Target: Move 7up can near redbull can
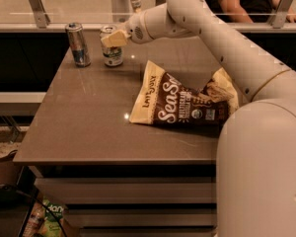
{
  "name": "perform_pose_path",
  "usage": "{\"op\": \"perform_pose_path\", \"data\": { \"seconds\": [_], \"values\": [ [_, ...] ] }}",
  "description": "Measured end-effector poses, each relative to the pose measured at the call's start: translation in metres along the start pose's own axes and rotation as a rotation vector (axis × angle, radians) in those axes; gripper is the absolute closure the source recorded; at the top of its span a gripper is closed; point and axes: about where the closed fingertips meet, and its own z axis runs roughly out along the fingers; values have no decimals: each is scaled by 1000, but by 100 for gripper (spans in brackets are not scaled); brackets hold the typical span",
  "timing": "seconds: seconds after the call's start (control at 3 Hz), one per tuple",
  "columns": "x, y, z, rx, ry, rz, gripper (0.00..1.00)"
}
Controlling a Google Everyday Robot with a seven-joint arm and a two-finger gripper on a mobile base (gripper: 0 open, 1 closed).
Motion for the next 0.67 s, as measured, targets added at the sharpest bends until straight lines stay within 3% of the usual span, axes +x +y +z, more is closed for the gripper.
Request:
{"op": "perform_pose_path", "data": {
  "seconds": [0.33, 0.67],
  "values": [
    [-1, 0, 0, 0, 0, 3, 83],
    [-1, 0, 0, 0, 0, 3, 59]
  ]
}}
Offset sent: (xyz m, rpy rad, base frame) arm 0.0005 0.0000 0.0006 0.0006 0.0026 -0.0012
